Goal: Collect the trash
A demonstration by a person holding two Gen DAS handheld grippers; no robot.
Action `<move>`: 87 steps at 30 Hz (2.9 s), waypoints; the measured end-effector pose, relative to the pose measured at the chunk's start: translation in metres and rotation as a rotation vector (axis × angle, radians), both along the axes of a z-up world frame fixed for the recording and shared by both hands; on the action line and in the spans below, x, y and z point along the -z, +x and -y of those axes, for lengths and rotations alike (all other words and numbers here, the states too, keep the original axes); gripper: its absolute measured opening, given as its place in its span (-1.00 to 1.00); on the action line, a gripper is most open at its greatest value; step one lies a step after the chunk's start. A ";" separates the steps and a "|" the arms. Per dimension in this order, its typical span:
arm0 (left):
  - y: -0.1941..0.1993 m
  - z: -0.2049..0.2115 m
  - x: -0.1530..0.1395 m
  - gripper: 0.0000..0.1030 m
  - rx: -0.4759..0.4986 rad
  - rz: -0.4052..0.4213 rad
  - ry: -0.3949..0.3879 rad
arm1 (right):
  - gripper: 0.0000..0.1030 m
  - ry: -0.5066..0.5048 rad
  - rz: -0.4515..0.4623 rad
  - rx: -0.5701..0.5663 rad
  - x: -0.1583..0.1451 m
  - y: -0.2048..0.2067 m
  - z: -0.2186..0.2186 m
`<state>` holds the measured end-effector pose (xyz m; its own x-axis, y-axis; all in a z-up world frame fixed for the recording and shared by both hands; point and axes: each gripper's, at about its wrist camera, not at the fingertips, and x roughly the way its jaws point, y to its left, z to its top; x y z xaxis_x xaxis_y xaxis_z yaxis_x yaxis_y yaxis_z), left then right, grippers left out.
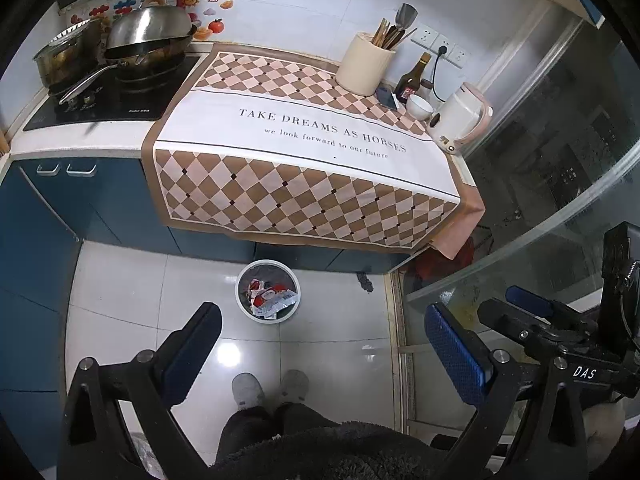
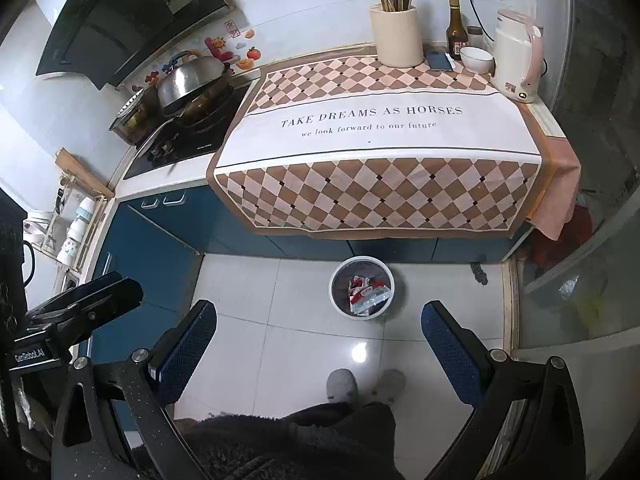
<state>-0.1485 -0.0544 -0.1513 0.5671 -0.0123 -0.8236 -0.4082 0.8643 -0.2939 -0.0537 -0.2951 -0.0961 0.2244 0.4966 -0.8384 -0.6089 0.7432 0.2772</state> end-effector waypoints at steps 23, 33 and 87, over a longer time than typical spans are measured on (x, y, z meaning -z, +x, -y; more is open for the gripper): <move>-0.002 0.001 0.007 1.00 0.024 -0.043 -0.014 | 1.00 -0.010 -0.054 -0.039 0.015 0.005 -0.007; -0.003 0.000 0.008 1.00 0.021 -0.045 -0.020 | 1.00 -0.009 -0.071 -0.048 0.018 0.007 -0.009; 0.002 0.003 0.015 1.00 0.004 -0.050 -0.053 | 1.00 0.000 -0.107 -0.092 0.026 -0.006 -0.013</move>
